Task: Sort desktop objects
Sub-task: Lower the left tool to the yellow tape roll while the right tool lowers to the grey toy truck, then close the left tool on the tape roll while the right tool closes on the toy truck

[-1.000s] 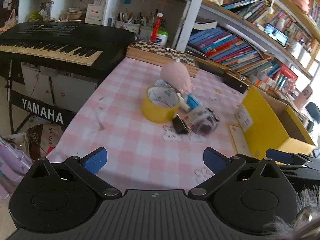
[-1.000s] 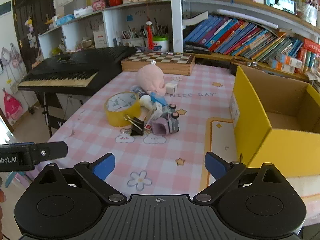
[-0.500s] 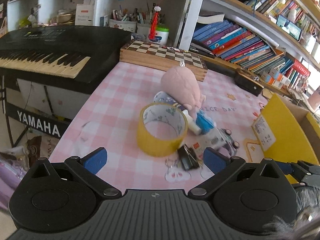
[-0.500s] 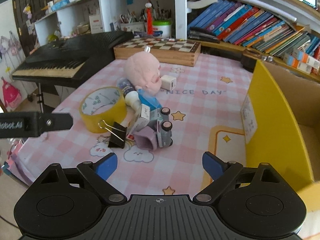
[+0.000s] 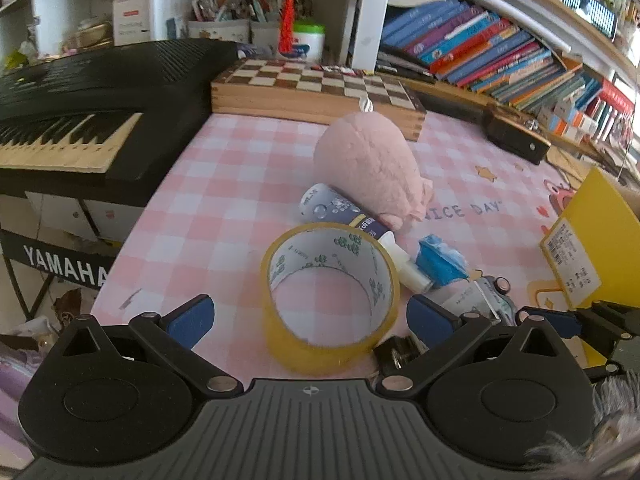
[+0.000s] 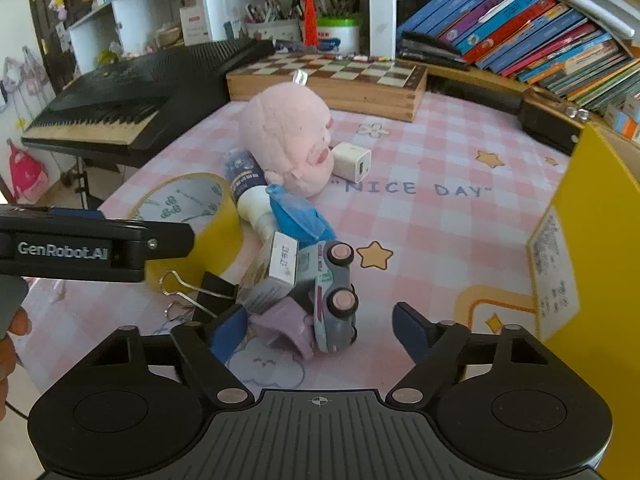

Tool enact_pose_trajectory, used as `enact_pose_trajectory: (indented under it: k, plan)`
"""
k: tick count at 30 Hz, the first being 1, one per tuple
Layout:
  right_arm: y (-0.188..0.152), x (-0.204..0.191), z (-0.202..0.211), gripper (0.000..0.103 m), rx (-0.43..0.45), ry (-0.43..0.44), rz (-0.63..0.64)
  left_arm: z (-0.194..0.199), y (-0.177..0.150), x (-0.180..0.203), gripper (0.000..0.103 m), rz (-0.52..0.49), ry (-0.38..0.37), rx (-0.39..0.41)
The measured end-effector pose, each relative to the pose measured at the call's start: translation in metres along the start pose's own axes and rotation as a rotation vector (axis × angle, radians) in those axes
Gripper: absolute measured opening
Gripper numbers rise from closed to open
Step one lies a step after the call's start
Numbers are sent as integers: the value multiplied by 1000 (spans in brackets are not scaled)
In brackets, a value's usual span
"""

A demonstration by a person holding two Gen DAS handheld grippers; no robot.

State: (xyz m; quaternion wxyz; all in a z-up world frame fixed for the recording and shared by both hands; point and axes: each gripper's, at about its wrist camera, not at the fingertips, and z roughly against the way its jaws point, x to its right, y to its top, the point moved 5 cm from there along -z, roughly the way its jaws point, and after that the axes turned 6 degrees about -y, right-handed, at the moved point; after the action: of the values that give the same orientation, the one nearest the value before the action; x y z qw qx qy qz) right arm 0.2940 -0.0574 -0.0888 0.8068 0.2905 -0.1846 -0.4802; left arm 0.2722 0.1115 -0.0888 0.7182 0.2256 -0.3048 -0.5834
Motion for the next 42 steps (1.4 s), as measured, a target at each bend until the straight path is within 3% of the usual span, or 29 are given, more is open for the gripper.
enact_pose_trajectory:
  k: [8,10,12,17,30,42]
  plan:
    - [6,-2,-13,60,-4,3,36,-32,8,10,102,-100,19,-58]
    - [7,-1,-14,46,10,-5,49,-36,7,12,92,-119,28,-64]
    - [8,0,-14,45,10,-2,46,-38,4,12,81,-127,23,-70]
    - [9,7,-8,45,16,-3,12,-29,1,10,80,-111,8,-44]
    - [8,17,41,45,92,-15,-6,37,2,18,80,-41,-47,65]
    - [-13,10,93,45,127,19,-36,94,-30,35,80,-24,-110,99]
